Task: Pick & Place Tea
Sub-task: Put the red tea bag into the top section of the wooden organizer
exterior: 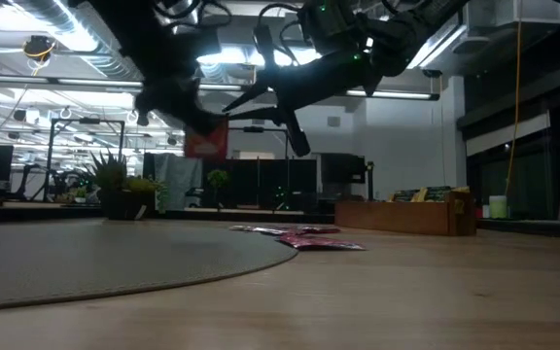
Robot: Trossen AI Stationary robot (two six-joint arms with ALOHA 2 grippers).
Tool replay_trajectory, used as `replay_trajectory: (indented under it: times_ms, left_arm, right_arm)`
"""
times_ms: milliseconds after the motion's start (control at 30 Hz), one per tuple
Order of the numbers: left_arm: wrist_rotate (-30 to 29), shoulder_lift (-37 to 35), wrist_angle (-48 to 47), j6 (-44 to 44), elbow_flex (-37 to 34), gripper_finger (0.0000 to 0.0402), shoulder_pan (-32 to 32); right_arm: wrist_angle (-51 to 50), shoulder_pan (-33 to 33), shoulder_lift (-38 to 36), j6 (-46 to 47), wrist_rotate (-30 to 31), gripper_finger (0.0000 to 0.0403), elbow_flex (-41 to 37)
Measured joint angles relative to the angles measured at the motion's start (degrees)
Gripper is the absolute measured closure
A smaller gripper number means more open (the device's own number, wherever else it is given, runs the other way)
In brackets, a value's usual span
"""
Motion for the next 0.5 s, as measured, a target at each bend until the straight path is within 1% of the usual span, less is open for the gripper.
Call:
replay_trajectory:
  times_ms: [133, 267, 367, 500]
  left_arm:
    - [6.7, 0.0, -5.8, -6.9, 0.0, 0.0398, 0.1]
    - [15.3, 0.0, -8.1, -13.1, 0.0, 0.0398, 0.2]
    - [23.9, 0.0, -6.6, -17.1, 0.0, 0.0398, 1.3]
    - [35.9, 0.0, -0.7, -21.6, 0.0, 0.0398, 4.4]
  right_arm:
    - [-0.1, 0.0, 0.0, -3.5, -4.9, 0.0337, 0.0]
    - [0.0, 0.0, 0.0, -10.3, -12.3, 0.0326, 0.0]
    - [-0.4, 0.0, 0.0, -17.2, -16.9, 0.0324, 0.0]
    - [-1.8, 0.7, 0.0, -27.5, -22.1, 0.0324, 0.0]
